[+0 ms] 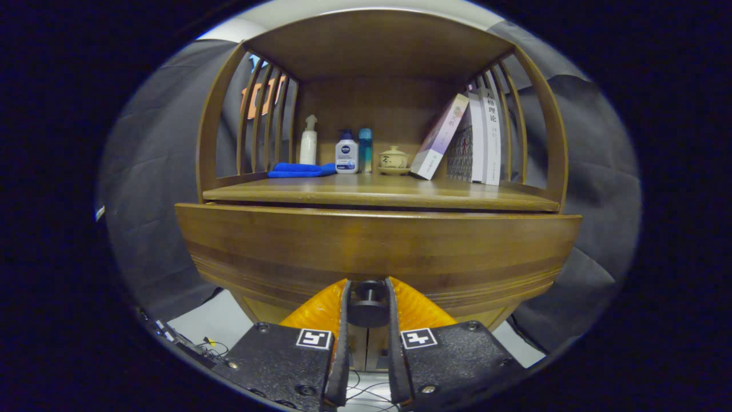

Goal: Pull open the drawer, take out the items inside it, and place them on the countertop above the cabinet.

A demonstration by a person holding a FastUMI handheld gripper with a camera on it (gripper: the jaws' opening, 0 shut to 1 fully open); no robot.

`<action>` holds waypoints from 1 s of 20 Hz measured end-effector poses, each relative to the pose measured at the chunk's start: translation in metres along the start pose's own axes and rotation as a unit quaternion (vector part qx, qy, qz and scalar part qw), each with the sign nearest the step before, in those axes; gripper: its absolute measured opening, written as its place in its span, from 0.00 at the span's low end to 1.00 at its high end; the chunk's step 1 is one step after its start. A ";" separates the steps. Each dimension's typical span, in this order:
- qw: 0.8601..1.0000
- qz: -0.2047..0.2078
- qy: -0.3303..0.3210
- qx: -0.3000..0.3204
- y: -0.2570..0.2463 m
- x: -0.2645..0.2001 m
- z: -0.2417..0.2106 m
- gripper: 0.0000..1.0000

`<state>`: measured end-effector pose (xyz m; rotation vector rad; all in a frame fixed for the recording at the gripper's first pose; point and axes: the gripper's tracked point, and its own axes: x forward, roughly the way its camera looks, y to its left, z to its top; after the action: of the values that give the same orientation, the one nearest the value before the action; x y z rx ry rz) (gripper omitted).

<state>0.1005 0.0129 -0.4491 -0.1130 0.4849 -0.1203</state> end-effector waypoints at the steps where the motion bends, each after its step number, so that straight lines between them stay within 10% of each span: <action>1: 1.000 0.000 -0.002 -0.001 0.001 -0.006 -0.002 0.31; 20: 0.999 0.032 0.013 -0.039 0.002 -0.072 -0.025 0.29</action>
<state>0.0262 0.0235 -0.4387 -0.1717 0.5194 -0.0398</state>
